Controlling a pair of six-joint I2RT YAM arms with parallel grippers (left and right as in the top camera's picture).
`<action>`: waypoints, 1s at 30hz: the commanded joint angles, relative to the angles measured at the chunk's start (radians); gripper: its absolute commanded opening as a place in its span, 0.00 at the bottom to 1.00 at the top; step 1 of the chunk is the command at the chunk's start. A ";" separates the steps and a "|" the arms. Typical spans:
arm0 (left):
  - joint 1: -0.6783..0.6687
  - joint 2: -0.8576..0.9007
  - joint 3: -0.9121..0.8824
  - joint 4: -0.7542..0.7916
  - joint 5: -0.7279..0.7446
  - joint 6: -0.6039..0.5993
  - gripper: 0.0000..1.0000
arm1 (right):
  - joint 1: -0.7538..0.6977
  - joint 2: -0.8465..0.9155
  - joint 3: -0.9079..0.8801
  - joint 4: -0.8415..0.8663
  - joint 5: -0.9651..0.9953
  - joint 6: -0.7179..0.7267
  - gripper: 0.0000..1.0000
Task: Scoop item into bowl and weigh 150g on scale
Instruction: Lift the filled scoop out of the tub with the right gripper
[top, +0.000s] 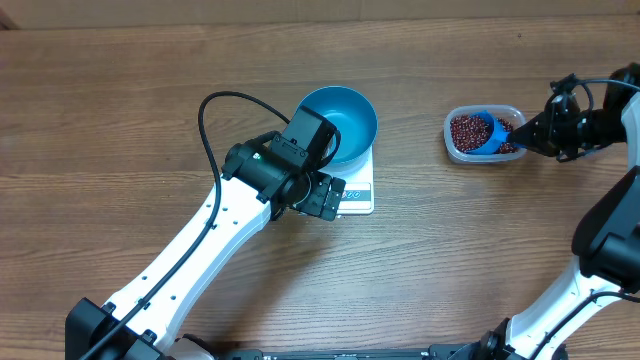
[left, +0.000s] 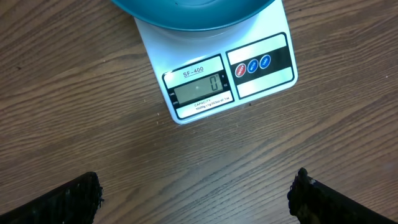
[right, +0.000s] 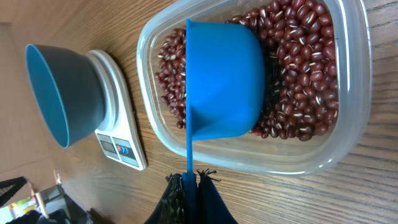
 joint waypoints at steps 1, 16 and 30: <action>0.004 -0.024 0.006 0.001 0.008 -0.003 1.00 | -0.020 0.004 -0.013 -0.005 -0.052 -0.040 0.04; 0.004 -0.024 0.006 0.001 0.008 -0.003 1.00 | -0.055 0.004 -0.025 -0.040 -0.162 -0.139 0.04; 0.004 -0.024 0.006 0.001 0.008 -0.003 1.00 | -0.149 0.004 -0.025 -0.090 -0.269 -0.203 0.04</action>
